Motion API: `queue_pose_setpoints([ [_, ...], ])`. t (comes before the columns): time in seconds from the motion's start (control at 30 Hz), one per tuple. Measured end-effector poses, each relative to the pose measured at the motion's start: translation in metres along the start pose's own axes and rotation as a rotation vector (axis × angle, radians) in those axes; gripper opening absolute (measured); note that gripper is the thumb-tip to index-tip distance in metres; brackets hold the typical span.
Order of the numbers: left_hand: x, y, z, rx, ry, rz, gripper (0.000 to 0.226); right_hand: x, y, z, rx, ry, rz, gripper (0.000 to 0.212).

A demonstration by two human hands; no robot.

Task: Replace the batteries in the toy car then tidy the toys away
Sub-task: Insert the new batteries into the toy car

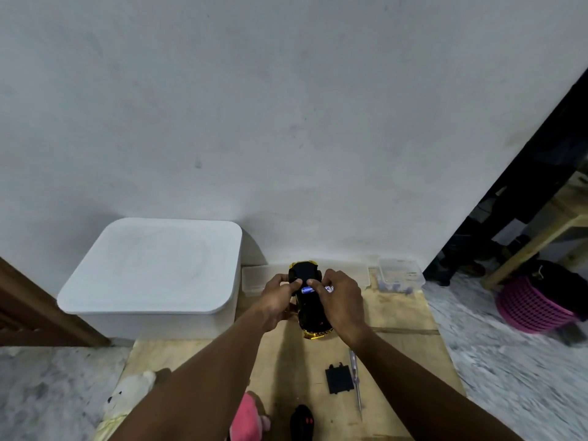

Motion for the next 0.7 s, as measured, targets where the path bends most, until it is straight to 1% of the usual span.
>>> queue_pose_setpoints([
  [0.07, -0.002, 0.0, -0.001, 0.001, -0.013, 0.009, 0.021, -0.001, 0.001, 0.001, -0.027, 0.084, -0.033, 0.031],
  [0.13, -0.002, 0.002, -0.001, -0.004, -0.023, 0.019, 0.021, -0.001, 0.002, 0.002, -0.047, 0.115, -0.059, 0.026],
  [0.33, -0.003, 0.004, -0.002, -0.014, -0.019, 0.035, 0.021, -0.001, 0.005, 0.003, -0.023, 0.098, -0.103, 0.027],
  [0.43, 0.001, 0.004, -0.001, -0.024, -0.011, 0.041, 0.021, -0.001, 0.005, 0.002, -0.017, 0.172, -0.149, 0.029],
  [0.53, 0.003, 0.003, -0.003, -0.022, -0.029, 0.043, 0.021, 0.002, 0.004, 0.002, -0.063, 0.231, -0.179, 0.029],
  [0.6, 0.002, 0.002, -0.005, -0.014, -0.054, 0.032, 0.023, 0.002, 0.0, 0.001, -0.068, 0.164, -0.149, 0.028],
  [0.7, 0.002, 0.004, -0.006, -0.038, -0.036, 0.014, 0.023, 0.0, -0.009, -0.009, 0.013, -0.21, 0.011, 0.029],
])
Point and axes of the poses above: each hand's wrist, its own y-axis away from the middle knuckle, its own z-axis out of the palm, x = y × z, the point moved 1 cm from there along -y, towards the middle knuckle, and after that the axes turned 8 degrees about -x, right-handed, at the moved point
